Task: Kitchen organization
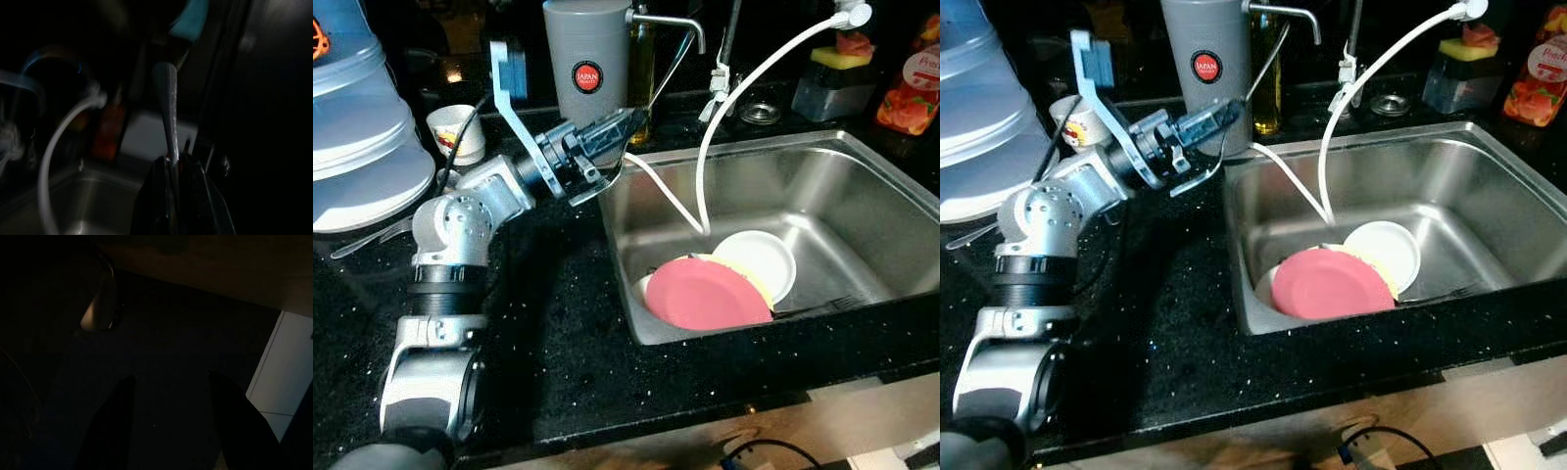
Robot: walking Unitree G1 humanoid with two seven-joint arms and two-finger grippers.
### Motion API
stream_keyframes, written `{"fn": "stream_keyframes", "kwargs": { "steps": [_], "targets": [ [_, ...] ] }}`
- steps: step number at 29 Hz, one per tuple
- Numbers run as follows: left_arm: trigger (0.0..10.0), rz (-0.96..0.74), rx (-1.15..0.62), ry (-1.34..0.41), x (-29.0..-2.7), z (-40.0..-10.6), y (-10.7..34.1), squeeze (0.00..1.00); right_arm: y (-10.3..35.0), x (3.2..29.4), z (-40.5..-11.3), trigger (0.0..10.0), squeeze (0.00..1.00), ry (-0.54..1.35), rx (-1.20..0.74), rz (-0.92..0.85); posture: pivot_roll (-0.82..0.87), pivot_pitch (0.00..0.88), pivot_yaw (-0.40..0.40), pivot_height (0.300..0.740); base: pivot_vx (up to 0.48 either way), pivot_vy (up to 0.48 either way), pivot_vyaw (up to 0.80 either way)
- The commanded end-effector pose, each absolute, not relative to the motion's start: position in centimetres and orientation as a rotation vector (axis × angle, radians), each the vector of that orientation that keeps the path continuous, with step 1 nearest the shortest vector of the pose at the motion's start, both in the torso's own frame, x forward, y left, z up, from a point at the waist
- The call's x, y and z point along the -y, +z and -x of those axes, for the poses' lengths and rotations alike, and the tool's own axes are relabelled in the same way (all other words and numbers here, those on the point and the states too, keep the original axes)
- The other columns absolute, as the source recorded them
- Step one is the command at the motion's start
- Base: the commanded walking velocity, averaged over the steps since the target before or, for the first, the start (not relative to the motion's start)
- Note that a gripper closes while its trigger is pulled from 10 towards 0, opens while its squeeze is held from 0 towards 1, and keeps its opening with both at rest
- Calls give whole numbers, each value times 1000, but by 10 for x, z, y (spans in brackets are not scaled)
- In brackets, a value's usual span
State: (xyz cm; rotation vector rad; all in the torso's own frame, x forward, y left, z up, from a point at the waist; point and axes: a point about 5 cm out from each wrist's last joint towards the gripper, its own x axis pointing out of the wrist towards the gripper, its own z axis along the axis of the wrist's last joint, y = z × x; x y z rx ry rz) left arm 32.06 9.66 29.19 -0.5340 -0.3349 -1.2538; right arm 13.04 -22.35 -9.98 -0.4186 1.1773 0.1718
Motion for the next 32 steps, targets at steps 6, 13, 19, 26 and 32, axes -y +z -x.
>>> {"fn": "stream_keyframes", "kwargs": {
  "steps": [6, 13, 19, 26, 32],
  "targets": [
    [10000, 584, 432, -1219, -87, -300, 295, 0, -98, 225, -133, 10000, 0, 166, -1168, 409, -12, 0, 34, 740, 0, 0, 0],
    [10000, 532, 422, -1230, -77, -284, 282, 0, -98, 226, -135, 10000, 0, 167, -1166, 414, -11, 0, 32, 740, 0, 0, 0],
    [10000, 531, 410, -1215, -75, -279, 279, 0, -98, 227, -135, 10000, 0, 178, -1176, 429, -8, 0, 27, 740, 0, -173, -425],
    [10000, 530, 396, -1158, -79, -282, 279, 0, -98, 227, -135, 10000, 0, 172, -1170, 417, -4, 0, 25, 740, 0, 0, -503],
    [10000, 512, 391, -1155, -80, -280, 278, 0, -98, 227, -135, 10000, 0, 173, -1171, 417, -3, 0, 24, 740, 0, -41, 0]
  ]
}}
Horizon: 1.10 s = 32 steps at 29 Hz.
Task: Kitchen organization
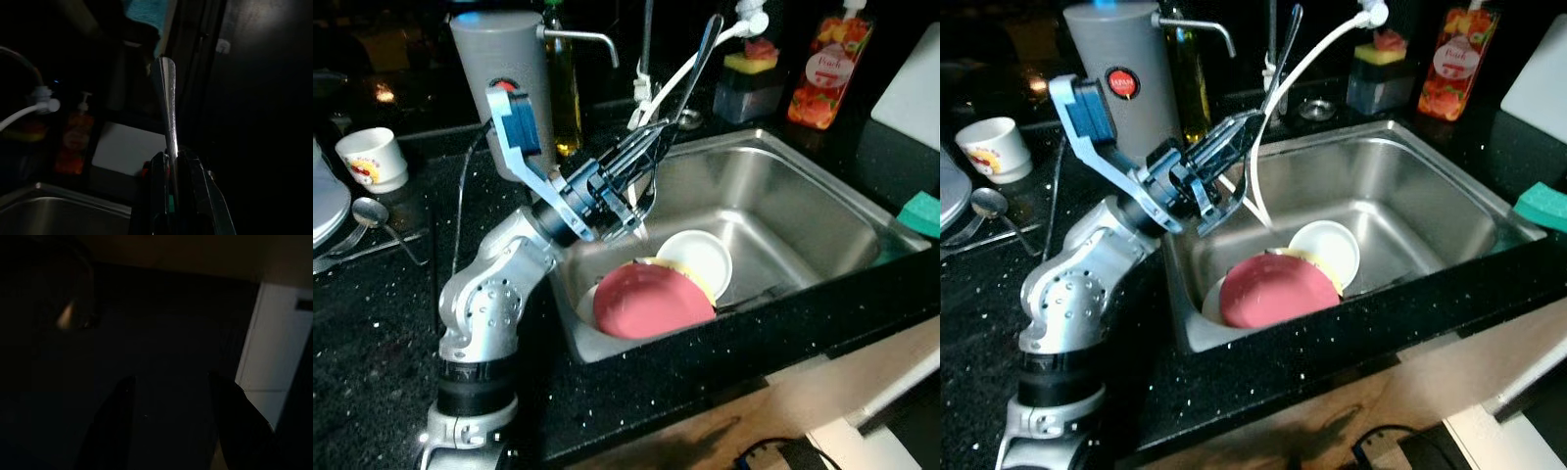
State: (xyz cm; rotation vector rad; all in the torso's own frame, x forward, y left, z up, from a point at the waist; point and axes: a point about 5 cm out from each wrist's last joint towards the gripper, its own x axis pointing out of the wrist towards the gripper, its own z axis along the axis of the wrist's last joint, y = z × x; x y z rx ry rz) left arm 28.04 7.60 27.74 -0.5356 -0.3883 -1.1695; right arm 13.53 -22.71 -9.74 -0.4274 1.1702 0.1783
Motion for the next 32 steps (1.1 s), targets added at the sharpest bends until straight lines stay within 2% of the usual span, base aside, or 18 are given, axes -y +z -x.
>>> {"fn": "stream_keyframes", "kwargs": {
  "steps": [1, 17, 32],
  "targets": [
    [10000, 511, 385, -1156, -79, -279, 277, 0, -98, 227, -135, 10000, 0, 174, -1171, 417, -2, 0, 24, 740, 0, -409, 0],
    [10000, 515, 350, -1166, -71, -275, 273, 0, -98, 227, -134, 10000, 0, 178, -1172, 419, -2, 0, 21, 740, 0, -455, 0],
    [10000, 485, 311, -1108, -69, -279, 269, 0, -98, 227, -134, 10000, 0, 183, -1174, 424, 0, 0, 16, 740, 0, 0, 0]
  ]
}}
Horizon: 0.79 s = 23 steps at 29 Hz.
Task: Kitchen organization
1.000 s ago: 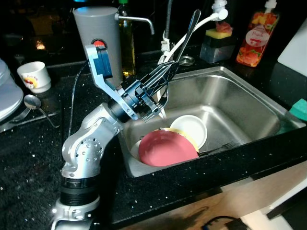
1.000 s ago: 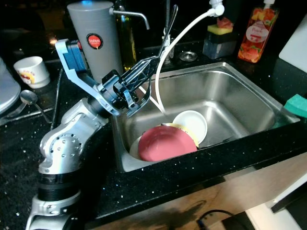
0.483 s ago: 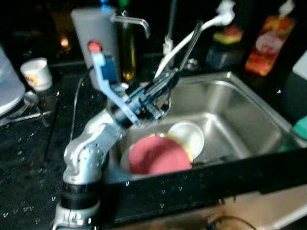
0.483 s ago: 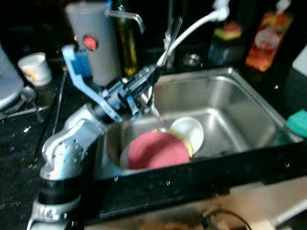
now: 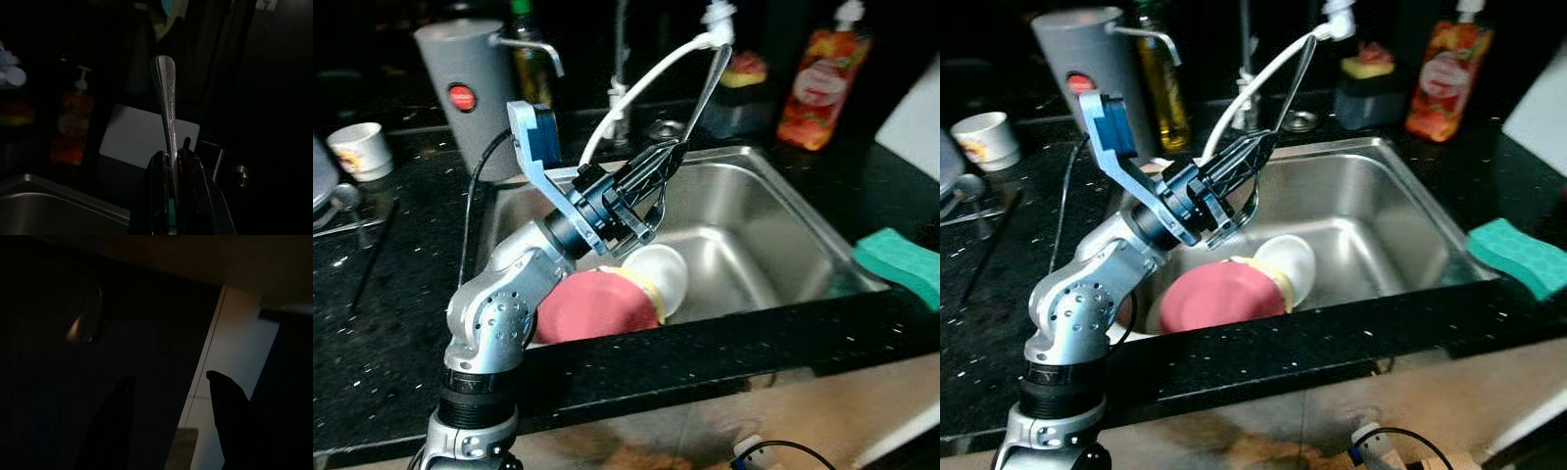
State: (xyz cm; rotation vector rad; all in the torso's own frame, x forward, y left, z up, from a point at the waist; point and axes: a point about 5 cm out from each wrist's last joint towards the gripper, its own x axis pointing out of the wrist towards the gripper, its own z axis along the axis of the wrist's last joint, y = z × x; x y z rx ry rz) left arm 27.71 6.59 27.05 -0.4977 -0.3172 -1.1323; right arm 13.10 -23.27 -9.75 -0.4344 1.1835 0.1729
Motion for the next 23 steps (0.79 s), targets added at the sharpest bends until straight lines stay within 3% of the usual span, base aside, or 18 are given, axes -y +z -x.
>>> {"fn": "stream_keyframes", "kwargs": {
  "steps": [1, 5, 12, 23],
  "targets": [
    [10000, 483, 307, -1101, -69, -279, 269, 0, -98, 227, -134, 10000, 0, 184, -1174, 424, -1, 0, 17, 740, 0, 0, 0],
    [10000, 474, 287, -1083, -68, -280, 267, 0, -98, 227, -134, 10000, 0, 185, -1174, 424, -1, 0, 17, 740, 0, 0, 0],
    [10000, 456, 287, -1078, -66, -280, 266, 0, -98, 227, -134, 10000, 0, 188, -1174, 425, 0, 0, 16, 740, -313, 0, 0],
    [10000, 467, 292, -1067, -65, -281, 264, 0, -98, 227, -134, 10000, 0, 188, -1174, 424, -3, 0, 18, 740, -300, -175, 0]
  ]
}}
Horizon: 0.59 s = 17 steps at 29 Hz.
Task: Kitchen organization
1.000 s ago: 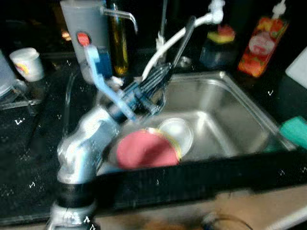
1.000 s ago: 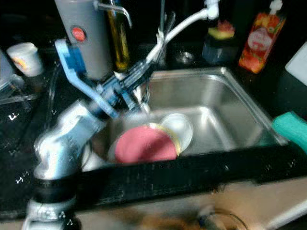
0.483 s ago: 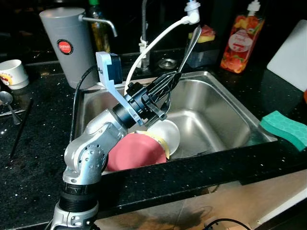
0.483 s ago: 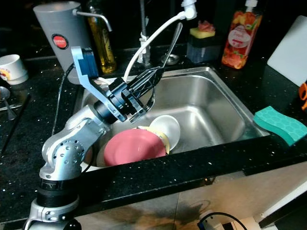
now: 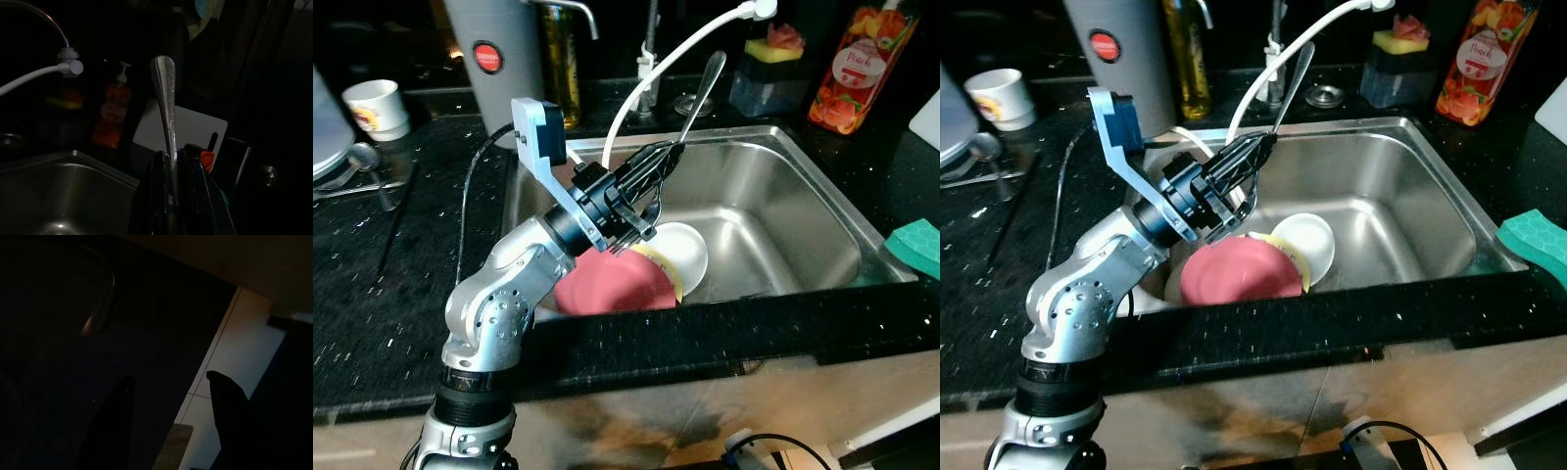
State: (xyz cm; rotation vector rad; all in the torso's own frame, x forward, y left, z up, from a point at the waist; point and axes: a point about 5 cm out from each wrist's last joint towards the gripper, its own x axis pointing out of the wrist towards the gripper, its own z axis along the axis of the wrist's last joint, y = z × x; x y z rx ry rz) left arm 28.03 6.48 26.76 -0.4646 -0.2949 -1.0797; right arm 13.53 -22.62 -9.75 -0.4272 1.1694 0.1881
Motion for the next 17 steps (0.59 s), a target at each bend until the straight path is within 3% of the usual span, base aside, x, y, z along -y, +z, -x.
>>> {"fn": "stream_keyframes", "kwargs": {
  "steps": [1, 10, 15, 17],
  "targets": [
    [10000, 474, 297, -1062, -66, -282, 264, 0, -98, 227, -134, 10000, 0, 188, -1174, 424, -3, 0, 18, 740, 0, 0, 0],
    [10000, 508, 305, -967, -76, -291, 259, 0, -98, 227, -134, 10000, 0, 191, -1173, 426, -3, 0, 16, 740, 0, 0, 0],
    [10000, 511, 278, -924, -79, -295, 252, 0, -98, 227, -134, 10000, 0, 192, -1172, 426, -2, 0, 16, 740, 0, -454, 0],
    [10000, 518, 278, -894, -81, -297, 252, 0, -98, 227, -134, 10000, 0, 193, -1172, 426, -2, 0, 14, 740, 0, 0, 0]
  ]
}}
